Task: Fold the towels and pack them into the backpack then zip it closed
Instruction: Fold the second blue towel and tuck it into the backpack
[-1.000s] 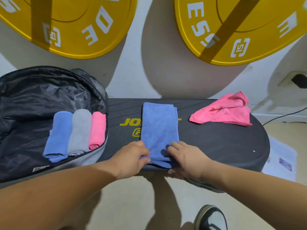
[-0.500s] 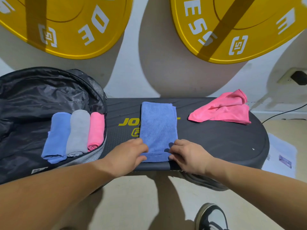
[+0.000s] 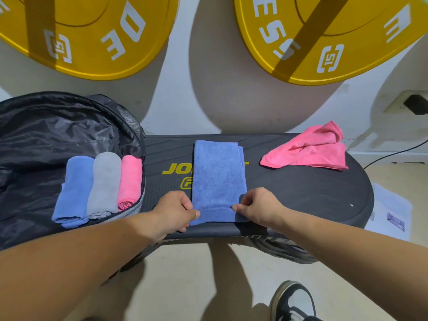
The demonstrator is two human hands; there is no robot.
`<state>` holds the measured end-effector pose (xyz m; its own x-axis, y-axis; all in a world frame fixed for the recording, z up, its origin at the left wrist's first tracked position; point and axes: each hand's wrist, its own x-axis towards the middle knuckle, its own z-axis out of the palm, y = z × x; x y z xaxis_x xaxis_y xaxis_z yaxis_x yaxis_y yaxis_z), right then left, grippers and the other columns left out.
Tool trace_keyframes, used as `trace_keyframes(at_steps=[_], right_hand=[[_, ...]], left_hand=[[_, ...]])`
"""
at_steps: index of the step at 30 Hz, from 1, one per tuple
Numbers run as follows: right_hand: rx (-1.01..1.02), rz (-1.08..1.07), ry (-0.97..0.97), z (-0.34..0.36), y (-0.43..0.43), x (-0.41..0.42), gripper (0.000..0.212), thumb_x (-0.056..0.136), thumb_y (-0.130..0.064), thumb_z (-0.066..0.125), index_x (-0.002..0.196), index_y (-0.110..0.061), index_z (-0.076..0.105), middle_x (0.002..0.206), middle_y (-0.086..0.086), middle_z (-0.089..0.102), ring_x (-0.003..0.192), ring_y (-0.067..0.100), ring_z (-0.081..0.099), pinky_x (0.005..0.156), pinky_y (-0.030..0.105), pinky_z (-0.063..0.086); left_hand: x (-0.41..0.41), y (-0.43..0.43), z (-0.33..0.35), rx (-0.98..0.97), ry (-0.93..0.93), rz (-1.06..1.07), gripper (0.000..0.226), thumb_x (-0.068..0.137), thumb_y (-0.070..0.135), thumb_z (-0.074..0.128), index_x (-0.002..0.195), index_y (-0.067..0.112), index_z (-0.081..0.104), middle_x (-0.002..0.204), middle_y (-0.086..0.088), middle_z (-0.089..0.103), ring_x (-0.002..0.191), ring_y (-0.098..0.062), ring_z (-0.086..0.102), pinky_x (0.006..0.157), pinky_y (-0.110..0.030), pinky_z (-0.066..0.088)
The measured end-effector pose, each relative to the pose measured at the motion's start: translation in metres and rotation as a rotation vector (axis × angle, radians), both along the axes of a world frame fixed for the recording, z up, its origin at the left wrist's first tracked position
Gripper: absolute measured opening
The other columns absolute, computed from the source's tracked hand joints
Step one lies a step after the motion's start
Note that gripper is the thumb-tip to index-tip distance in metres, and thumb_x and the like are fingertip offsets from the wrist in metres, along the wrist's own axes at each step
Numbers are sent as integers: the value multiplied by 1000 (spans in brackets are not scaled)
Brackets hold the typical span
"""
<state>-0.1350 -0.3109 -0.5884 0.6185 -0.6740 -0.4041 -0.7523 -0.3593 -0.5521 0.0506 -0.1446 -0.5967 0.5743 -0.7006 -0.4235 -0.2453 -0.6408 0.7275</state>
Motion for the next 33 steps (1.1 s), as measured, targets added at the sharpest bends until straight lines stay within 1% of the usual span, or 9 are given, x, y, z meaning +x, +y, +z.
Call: trace_keyframes(at_steps=[3, 5, 8, 11, 14, 19, 25, 30, 33], right_hand=[[-93, 92, -31, 1, -1, -3, 28, 87, -41, 75, 78, -23, 56, 82, -5, 60, 74, 15, 57, 60, 29, 46], [-366, 284, -47, -2, 2, -3, 20, 91, -38, 68, 83, -23, 57, 90, -4, 54, 86, 22, 57, 66, 35, 48], [-717, 565, -165, -10, 9, -4, 7, 87, -22, 68, 88, -18, 63, 83, 1, 52, 73, 28, 58, 53, 31, 34], [-853, 735, -196, -13, 12, -8, 13, 75, -16, 72, 85, -17, 64, 76, 1, 52, 59, 25, 51, 49, 30, 30], [-839, 817, -202, -11, 12, -17, 17, 79, -32, 61, 75, -15, 60, 80, 3, 54, 64, 26, 48, 54, 33, 40], [-733, 707, -154, -11, 2, -19, 31, 82, -44, 58, 82, -15, 68, 90, 4, 52, 74, 27, 51, 60, 38, 48], [-729, 685, -154, -6, 6, -12, 24, 82, -34, 45, 78, -15, 60, 83, 2, 50, 70, 26, 49, 60, 38, 44], [-276, 380, -154, 5, -3, -2, 13, 91, -31, 47, 87, -24, 57, 83, -9, 59, 77, 19, 56, 72, 36, 51], [-172, 277, -68, 5, -15, -5, 12, 93, -19, 52, 94, -26, 61, 93, -9, 69, 88, 20, 64, 82, 37, 54]], left_hand=[[0, 0, 11, -45, -515, -409, 15, 87, 16, 72, 80, 14, 59, 82, 2, 58, 80, -22, 57, 63, -33, 45], [-9, 2, 19, -103, -831, -820, 12, 84, 4, 58, 87, 16, 59, 94, -4, 54, 90, -26, 54, 66, -40, 48], [-32, 7, 19, 63, -950, -1028, 18, 90, 5, 50, 103, 14, 59, 108, -8, 49, 100, -29, 48, 74, -43, 44], [-31, 9, 13, 77, -902, -935, 13, 96, 13, 51, 106, 17, 58, 111, -5, 49, 105, -27, 48, 75, -41, 46], [-21, 4, 10, 74, -765, -804, 15, 100, 25, 51, 108, 20, 63, 110, 1, 55, 108, -23, 51, 84, -45, 52], [-26, 0, 12, 30, -709, -636, 19, 95, 18, 52, 110, 22, 62, 110, 3, 62, 105, -22, 53, 84, -38, 51], [-13, -3, 10, -28, -366, -417, 12, 83, 14, 58, 90, 24, 58, 83, 11, 56, 84, -21, 52, 71, -32, 47], [-4, -10, 22, -31, 35, -48, 16, 85, 2, 59, 91, 14, 67, 71, 0, 63, 58, -18, 59, 51, -24, 46], [8, -5, 23, 15, -49, -34, 24, 82, -6, 53, 84, 14, 65, 70, -3, 66, 56, -17, 63, 53, -27, 50]])
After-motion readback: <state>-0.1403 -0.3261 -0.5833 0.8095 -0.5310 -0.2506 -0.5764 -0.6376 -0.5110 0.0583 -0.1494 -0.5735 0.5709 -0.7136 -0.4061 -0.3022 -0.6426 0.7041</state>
